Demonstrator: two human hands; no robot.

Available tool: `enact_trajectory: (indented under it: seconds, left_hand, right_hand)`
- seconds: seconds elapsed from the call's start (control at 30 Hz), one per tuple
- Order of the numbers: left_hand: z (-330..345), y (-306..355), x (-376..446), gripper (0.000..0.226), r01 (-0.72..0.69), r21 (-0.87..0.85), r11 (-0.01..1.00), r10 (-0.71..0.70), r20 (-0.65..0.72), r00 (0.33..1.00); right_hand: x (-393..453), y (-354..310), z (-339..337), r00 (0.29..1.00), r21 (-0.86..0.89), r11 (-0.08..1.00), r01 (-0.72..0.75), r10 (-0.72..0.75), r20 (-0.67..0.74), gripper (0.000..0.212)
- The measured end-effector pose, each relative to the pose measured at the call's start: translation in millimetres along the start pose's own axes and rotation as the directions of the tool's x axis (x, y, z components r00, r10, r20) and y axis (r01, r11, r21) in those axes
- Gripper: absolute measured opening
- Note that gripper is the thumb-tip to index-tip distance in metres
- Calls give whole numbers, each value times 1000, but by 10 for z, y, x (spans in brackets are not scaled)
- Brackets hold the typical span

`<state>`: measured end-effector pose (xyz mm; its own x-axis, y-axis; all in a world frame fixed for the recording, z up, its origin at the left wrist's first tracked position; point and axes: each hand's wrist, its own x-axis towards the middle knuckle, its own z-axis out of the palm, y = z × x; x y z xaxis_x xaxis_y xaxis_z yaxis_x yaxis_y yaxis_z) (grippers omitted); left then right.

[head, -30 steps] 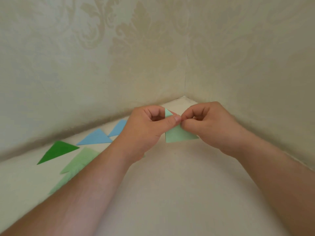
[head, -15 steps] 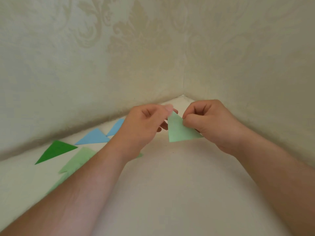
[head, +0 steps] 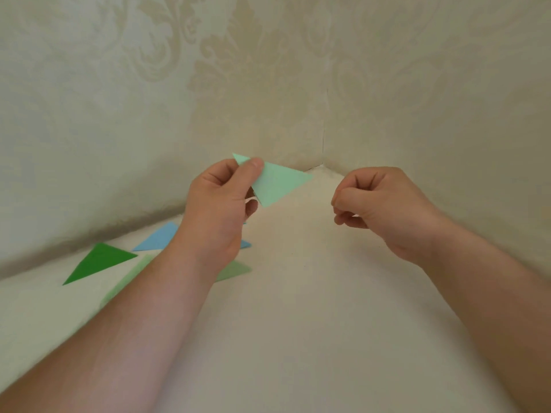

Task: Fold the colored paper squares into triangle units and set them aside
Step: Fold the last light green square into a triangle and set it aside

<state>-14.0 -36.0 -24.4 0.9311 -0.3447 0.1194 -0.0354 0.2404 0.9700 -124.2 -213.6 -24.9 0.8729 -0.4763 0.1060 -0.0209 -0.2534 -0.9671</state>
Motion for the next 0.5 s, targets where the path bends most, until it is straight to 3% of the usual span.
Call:
enact_trajectory:
  seconds: [0.1,0.2,0.3,0.4,0.5]
  left_hand:
    - [47,-28,-41,19,64,-92,994,-60,50,997]
    - [103,-72,-92,7,83,-135,987,-68,110,992]
    - [118,-91,-117,9,51,-35,998,-45,150,988]
    - [123,-114,-146,10,85,41,996,-92,239,967]
    - [90,-135,-183,8,22,321,947,-155,393,906]
  right_hand:
    - [-56,-40,63,994,133,988,-81,70,88,5]
    - [-77,-16,134,989,205,974,-91,64,133,13]
    - [-48,-37,122,999,301,953,-38,26,44,7]
    - [-27,-49,89,1000,314,949,-2,2,1,16]
    - [-20,-21,100,999,245,969,38,-36,-15,24]
